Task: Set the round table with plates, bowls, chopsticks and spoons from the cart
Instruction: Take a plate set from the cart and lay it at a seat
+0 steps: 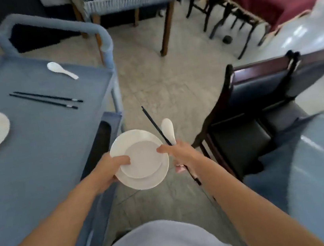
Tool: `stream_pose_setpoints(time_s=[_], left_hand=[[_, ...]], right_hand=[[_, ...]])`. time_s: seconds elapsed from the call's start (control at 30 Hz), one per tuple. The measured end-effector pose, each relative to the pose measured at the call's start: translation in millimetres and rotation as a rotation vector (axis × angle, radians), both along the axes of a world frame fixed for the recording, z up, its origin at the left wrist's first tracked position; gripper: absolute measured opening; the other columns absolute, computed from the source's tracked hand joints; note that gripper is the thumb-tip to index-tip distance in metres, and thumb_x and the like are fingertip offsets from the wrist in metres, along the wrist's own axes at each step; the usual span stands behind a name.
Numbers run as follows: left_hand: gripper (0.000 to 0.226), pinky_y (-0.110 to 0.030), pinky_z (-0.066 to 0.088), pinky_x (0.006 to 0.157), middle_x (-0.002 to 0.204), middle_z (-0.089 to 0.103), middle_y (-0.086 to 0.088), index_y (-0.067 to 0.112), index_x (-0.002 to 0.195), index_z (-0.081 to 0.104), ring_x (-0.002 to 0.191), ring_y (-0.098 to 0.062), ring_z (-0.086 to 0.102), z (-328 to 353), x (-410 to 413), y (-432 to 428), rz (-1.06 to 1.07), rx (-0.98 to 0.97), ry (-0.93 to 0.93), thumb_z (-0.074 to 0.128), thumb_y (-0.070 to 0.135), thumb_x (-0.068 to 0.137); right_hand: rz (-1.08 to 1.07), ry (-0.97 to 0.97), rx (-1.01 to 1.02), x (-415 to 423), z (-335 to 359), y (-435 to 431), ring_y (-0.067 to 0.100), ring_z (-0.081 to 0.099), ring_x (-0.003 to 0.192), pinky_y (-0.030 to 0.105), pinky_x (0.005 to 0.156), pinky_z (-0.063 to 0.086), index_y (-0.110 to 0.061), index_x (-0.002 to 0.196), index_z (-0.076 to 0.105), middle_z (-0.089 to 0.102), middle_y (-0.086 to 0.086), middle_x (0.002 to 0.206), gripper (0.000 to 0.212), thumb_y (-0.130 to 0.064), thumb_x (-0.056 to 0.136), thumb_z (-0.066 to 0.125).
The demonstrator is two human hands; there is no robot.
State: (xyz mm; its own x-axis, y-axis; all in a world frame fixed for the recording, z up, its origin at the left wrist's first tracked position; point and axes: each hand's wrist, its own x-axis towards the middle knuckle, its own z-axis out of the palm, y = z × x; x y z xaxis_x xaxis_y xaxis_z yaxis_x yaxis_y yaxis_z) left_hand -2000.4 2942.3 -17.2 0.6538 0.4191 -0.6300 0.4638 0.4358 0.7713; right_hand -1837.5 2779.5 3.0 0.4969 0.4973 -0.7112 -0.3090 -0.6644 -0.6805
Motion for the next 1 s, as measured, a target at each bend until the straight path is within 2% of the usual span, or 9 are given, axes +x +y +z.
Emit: stream_pose_setpoints(time_s=[0.07,0.13,0.27,0.33,0.43,0.57,0.73,0.87,1.0], left_hand=[[0.061,-0.048,0.055,0.082,0.113,0.068,-0.020,0.013,0.122,0.062,0.103,-0.038,0.064,3,40,-31,-0.150,-0.029,0.020,0.066,0.021,0.061],[0.064,-0.053,0.052,0.091,0.118,0.066,-0.021,0.014,0.124,0.061,0.108,-0.042,0.062,2,76,-64,-0.278,-0.059,0.030,0.067,0.023,0.060],[0.071,-0.061,0.043,0.103,0.125,0.063,-0.025,0.007,0.127,0.057,0.115,-0.045,0.059,3,135,-138,-0.449,-0.130,0.068,0.068,0.018,0.059],[0.069,-0.055,0.051,0.096,0.119,0.067,-0.022,0.007,0.125,0.058,0.110,-0.042,0.062,2,157,-170,-0.492,-0.164,0.082,0.070,0.017,0.057],[0.065,-0.040,0.060,0.070,0.103,0.073,-0.016,0.011,0.120,0.060,0.095,-0.035,0.069,3,189,-204,-0.597,-0.187,0.097,0.073,0.020,0.056],[0.064,-0.050,0.058,0.081,0.115,0.068,-0.023,0.014,0.121,0.058,0.102,-0.041,0.067,-1,234,-232,-0.735,-0.213,0.129,0.074,0.023,0.059],[0.055,-0.054,0.058,0.077,0.109,0.071,-0.021,0.015,0.117,0.063,0.097,-0.042,0.069,-9,301,-245,-0.918,-0.140,0.108,0.075,0.028,0.066],[0.045,-0.056,0.060,0.070,0.096,0.074,-0.014,0.021,0.103,0.070,0.087,-0.037,0.072,-7,347,-260,-0.982,-0.024,0.070,0.073,0.033,0.060],[0.044,-0.052,0.059,0.074,0.099,0.074,-0.012,0.023,0.102,0.071,0.090,-0.035,0.071,-4,395,-283,-1.142,-0.045,0.052,0.075,0.036,0.061]], right_hand=[[-0.092,-0.002,-0.002,18,5,-55,0.012,0.029,0.038,0.024,0.042,0.028,-0.009,0.101,0.063,0.047,0.002,0.069,0.053,-0.042,0.061,0.074],[-0.196,-0.005,-0.008,33,6,-105,0.012,0.027,0.039,0.024,0.043,0.024,-0.010,0.097,0.062,0.044,-0.002,0.061,0.048,-0.041,0.062,0.072],[-0.467,0.039,-0.003,47,7,-191,0.014,0.026,0.047,0.030,0.047,0.021,-0.007,0.105,0.062,0.045,0.009,0.081,0.053,-0.040,0.064,0.072],[-0.581,0.084,0.000,52,5,-225,0.014,0.022,0.048,0.029,0.047,0.018,-0.007,0.100,0.058,0.036,0.006,0.072,0.050,-0.039,0.064,0.071],[-0.749,0.160,0.031,63,-2,-262,0.015,0.018,0.049,0.030,0.049,0.015,-0.013,0.090,0.049,0.025,0.002,0.065,0.041,-0.036,0.063,0.070],[-0.946,0.228,0.111,73,-10,-288,0.014,0.019,0.048,0.030,0.051,0.013,-0.011,0.095,0.049,0.025,0.001,0.065,0.041,-0.032,0.066,0.069],[-1.155,0.259,0.151,99,-18,-296,0.013,0.020,0.049,0.028,0.049,0.016,-0.008,0.099,0.050,0.033,0.003,0.066,0.034,-0.020,0.072,0.066],[-1.356,0.224,0.150,120,-15,-289,0.012,0.024,0.045,0.025,0.044,0.021,-0.006,0.102,0.051,0.040,0.003,0.061,0.027,-0.010,0.076,0.059],[-1.491,0.139,0.114,136,-11,-299,0.012,0.032,0.041,0.024,0.041,0.028,-0.006,0.100,0.053,0.043,0.003,0.063,0.022,-0.003,0.078,0.055]])
